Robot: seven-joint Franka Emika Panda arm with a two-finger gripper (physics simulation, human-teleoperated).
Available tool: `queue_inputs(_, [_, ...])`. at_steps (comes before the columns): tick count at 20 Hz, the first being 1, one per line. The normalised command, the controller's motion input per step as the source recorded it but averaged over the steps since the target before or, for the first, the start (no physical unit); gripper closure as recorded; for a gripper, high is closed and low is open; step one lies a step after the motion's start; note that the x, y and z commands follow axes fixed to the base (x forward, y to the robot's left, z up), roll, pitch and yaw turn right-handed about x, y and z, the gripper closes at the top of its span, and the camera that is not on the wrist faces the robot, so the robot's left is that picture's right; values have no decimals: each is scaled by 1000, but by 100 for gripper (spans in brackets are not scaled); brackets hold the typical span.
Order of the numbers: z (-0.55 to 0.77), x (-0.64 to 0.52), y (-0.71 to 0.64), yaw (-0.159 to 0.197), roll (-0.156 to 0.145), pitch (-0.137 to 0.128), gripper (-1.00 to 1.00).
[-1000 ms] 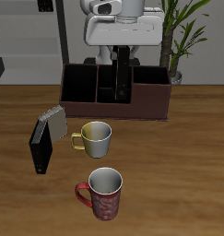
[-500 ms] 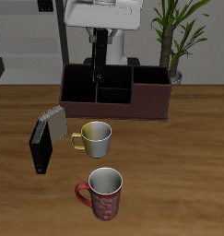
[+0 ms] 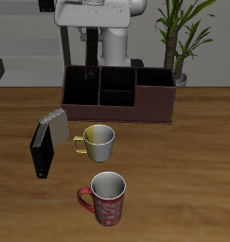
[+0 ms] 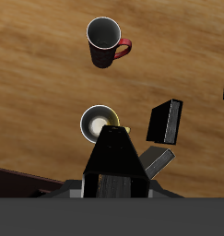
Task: Place the left black book into the back desk caddy's left compartment and place the yellow book into the back desk caddy's right compartment and place the right black book into the back desk caddy's right compartment
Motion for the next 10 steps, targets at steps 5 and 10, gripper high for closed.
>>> queue_inputs(5, [-101, -253, -128, -84, 45, 75, 100])
queue_inputs(10, [-97, -266, -112, -74, -8, 35, 100])
